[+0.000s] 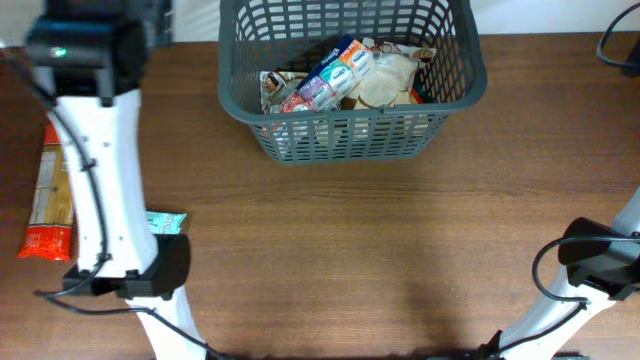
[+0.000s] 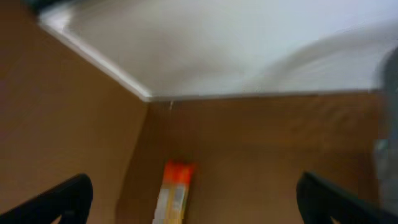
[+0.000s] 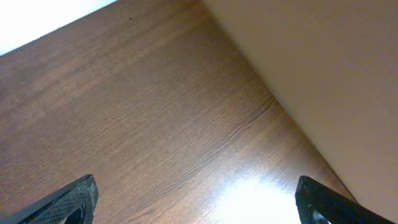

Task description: Pack container

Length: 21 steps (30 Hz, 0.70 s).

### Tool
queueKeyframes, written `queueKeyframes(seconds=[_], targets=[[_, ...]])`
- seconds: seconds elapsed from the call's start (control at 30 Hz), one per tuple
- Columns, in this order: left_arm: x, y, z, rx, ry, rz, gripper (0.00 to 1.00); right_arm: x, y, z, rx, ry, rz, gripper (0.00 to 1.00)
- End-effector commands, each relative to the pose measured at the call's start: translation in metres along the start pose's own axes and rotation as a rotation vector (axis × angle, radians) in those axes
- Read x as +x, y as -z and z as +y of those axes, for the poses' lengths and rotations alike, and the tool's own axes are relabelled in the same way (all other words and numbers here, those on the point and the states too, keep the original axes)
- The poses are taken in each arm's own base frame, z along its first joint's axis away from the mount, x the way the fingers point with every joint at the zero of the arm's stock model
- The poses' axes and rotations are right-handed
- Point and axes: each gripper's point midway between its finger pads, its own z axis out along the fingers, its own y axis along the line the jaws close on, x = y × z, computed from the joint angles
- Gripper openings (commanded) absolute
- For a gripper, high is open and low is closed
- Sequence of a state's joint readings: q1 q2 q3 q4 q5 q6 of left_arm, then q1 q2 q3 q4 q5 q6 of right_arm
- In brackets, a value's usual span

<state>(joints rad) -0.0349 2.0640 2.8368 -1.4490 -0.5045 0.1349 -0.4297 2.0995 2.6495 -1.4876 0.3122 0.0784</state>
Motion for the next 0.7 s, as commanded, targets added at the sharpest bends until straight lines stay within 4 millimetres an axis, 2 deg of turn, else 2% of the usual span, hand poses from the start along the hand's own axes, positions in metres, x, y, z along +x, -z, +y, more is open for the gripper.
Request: queueKeyframes(seconds=[0.0,0.27,0.33,0.4,0.5,0.67], targets=[[0.016,0.013,0.043,-0.049,0.182,0.027,0.99,-0.002,0.005,-0.004,0.003,-0.016,-0.014,0.99],[0.083,-0.004,0.136,-0.244,0.461,0.213,0.99,-0.002,0.005,-0.004,0.002,-0.016,-0.014,0.99],[0.1,-0.008,0.152,-0.246,0.503,0.256,0.99,-0.002,0.005,-0.004,0.003,-0.016,-0.015,0.99],[0.109,-0.018,0.157,-0.154,0.49,0.278,0.99,-0.002,0.005,-0.004,0.002,-0.016,-0.014,0.99],[0.113,-0.036,0.15,0.047,0.418,0.272,0.99,-0.002,0.005,-0.004,0.003,-0.016,-0.014,0.99],[0.138,-0.071,0.157,0.142,0.299,0.323,0.99,-0.002,0.005,-0.004,0.003,-0.016,-0.014,0.99]])
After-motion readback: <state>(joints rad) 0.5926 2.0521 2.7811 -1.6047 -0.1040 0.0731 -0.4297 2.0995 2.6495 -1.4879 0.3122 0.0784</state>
